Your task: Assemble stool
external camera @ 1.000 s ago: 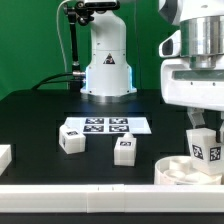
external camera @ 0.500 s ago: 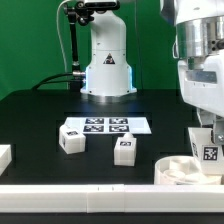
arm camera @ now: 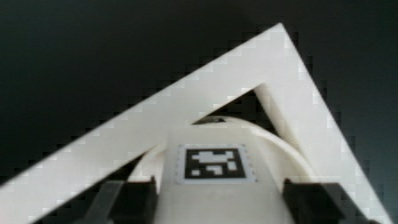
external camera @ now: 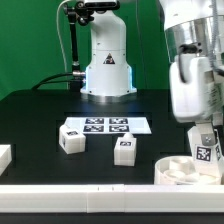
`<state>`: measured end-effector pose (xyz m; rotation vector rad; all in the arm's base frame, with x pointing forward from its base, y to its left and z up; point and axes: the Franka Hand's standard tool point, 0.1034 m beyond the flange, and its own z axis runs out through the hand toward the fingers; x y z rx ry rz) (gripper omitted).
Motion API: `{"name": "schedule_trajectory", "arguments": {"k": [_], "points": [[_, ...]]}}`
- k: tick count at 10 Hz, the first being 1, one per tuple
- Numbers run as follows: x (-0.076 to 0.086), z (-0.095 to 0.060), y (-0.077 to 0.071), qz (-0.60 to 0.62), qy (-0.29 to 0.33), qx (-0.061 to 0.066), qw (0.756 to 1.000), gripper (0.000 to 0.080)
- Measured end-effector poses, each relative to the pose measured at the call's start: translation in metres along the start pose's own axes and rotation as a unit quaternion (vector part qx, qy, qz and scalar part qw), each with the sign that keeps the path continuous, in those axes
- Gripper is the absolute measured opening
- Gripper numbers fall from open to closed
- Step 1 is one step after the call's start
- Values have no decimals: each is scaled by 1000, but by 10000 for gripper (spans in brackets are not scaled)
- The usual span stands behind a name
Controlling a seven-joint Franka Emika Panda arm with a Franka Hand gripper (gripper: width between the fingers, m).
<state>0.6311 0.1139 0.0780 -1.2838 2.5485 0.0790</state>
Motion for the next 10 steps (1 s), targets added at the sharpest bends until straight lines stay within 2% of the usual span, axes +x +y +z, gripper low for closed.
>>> {"name": "schedule_trajectory", "arguments": {"k": [5,6,7,8,9,10], "points": [[0,0,0,29,-13,-3,999,340],[0,-1,2,8,-11,-11,1000,422],[-4,-10,2,-7,-15,-25,1000,556],[-9,-19,0,-18,-21,-23,999,556],[-14,-28,-2,-48,-29,-18,998,632],[-17,-32,-4,-79,-33,-14,996,644]]}}
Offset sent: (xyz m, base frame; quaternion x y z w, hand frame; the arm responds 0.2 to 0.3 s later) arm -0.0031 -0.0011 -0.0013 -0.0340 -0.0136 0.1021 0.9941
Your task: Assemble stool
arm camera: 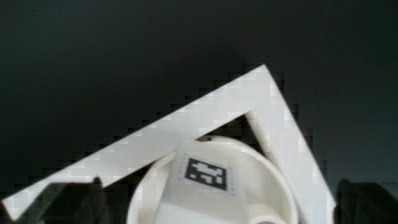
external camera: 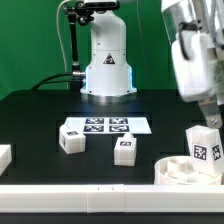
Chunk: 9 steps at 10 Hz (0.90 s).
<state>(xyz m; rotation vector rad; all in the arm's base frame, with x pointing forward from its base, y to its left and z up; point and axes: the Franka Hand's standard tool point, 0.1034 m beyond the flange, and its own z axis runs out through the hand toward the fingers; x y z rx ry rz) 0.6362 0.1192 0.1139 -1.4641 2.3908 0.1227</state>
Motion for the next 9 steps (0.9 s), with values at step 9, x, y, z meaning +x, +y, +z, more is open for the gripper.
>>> {"name": "schedule_trajectory", "arguments": {"k": [9], "points": [[4,0,0,-459,36,-71,885,649]]}}
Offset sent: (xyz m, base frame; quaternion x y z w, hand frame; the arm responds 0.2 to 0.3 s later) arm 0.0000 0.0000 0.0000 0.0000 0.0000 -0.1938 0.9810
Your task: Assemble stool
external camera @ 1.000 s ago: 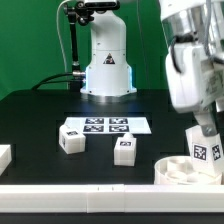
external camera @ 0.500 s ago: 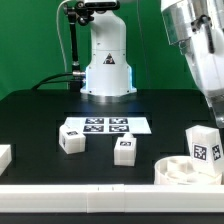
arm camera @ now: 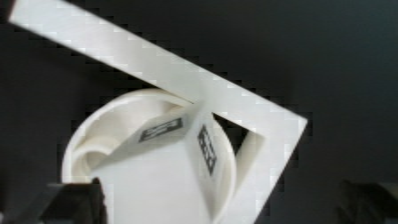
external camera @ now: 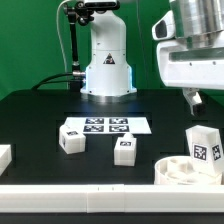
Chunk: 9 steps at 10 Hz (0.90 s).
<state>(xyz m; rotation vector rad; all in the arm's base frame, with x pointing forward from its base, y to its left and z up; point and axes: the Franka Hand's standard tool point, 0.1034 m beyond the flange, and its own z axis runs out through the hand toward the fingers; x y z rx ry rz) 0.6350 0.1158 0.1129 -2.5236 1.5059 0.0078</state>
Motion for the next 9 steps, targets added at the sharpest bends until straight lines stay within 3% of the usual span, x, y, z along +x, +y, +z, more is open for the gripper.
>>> {"name": "schedule_trajectory", "arguments": {"k": [4,5,6,9], "points": [[1,1,2,-139,2,-4,990,649],[1,0,5,-239,7,-30,970,649],[2,-3,4,-327,9,-45,944,649],[0,-2,4,-503,-5,-56,863,649]]}}
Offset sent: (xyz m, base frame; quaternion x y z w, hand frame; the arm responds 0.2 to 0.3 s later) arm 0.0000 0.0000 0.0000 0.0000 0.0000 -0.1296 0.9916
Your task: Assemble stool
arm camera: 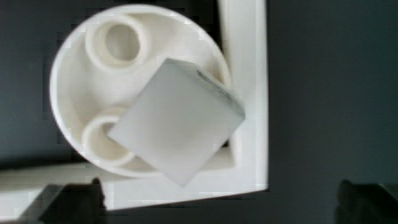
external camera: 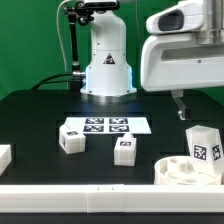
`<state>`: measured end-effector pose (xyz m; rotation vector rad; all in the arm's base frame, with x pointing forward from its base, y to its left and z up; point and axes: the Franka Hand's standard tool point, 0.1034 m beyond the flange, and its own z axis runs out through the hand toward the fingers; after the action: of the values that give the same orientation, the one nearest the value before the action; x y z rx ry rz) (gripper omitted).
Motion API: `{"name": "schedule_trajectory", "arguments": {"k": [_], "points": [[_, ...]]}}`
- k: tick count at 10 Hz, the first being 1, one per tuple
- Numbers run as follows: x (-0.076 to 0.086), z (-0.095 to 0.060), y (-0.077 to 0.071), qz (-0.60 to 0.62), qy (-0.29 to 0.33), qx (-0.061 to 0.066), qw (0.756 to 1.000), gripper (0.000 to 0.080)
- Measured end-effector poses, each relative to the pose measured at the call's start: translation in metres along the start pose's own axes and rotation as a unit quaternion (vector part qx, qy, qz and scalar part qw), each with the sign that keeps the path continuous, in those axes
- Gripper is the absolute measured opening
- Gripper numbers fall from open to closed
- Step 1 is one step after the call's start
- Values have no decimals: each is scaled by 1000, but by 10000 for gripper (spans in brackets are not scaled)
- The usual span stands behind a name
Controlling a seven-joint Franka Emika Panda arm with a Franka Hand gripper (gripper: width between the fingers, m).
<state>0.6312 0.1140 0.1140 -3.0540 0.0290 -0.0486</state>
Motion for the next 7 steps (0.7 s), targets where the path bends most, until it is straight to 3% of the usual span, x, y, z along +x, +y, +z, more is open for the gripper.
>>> {"name": "schedule_trajectory", "arguments": {"k": [3,7], "points": [[0,0,5,-72,-1,-4,997,649],[-5,18,6,-260,-14,-26,965,649]]}}
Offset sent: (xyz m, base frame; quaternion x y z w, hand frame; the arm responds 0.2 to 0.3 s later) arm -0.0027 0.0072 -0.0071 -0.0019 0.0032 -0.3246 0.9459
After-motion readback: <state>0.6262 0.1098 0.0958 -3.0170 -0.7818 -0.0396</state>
